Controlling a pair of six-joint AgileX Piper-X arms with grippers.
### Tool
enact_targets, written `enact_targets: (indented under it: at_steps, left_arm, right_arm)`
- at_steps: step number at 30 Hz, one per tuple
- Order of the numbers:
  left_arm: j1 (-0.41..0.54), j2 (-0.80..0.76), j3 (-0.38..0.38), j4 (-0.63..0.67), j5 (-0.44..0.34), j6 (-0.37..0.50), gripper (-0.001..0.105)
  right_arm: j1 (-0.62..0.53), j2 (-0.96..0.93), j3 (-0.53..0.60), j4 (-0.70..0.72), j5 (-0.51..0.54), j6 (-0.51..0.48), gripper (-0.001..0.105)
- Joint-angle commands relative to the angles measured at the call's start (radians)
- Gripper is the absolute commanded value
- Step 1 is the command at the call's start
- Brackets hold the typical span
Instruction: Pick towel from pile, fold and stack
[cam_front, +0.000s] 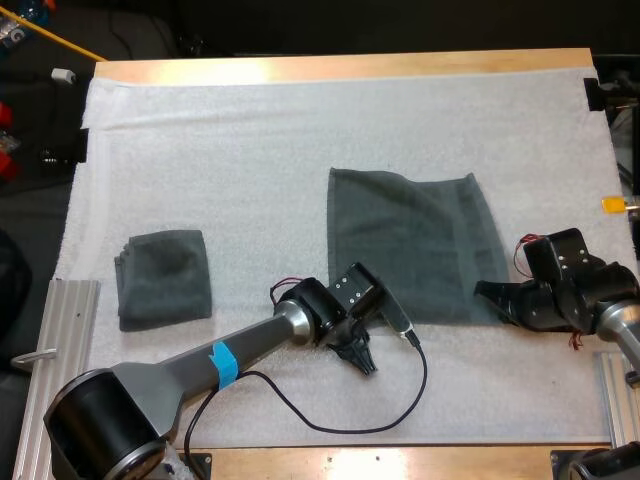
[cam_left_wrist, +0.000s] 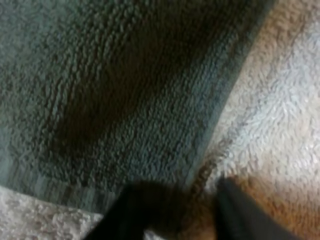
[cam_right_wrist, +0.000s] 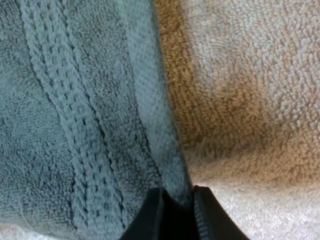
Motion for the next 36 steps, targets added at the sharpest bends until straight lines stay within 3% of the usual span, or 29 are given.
enact_targets:
  at_steps: [1, 5, 16, 19, 24, 36]
  left_arm:
    - [-0.006, 0.001, -0.007, -0.004, -0.020, -0.006, 0.017]
    - [-0.006, 0.001, -0.007, -0.005, -0.020, -0.006, 0.006]
    - [-0.006, 0.001, -0.007, -0.046, -0.022, -0.006, 0.006]
    - [-0.006, 0.001, -0.007, -0.046, -0.038, -0.006, 0.000]
    - [-0.006, -0.013, -0.007, -0.045, -0.068, -0.006, 0.000]
    - [-0.006, -0.214, -0.007, 0.009, -0.104, 0.004, 0.000]
  right_arm:
    - [0.001, -0.008, 0.000, 0.023, -0.009, -0.011, 0.000]
    - [0.001, -0.008, 0.000, 0.023, -0.009, -0.011, 0.000]
    - [0.001, -0.008, 0.000, 0.023, -0.009, -0.011, 0.000]
    - [0.001, -0.008, 0.000, 0.023, -0.009, -0.011, 0.000]
    - [0.001, -0.008, 0.000, 0.023, -0.009, -0.011, 0.000]
    - [0.001, -0.010, 0.000, 0.016, -0.009, -0.011, 0.000]
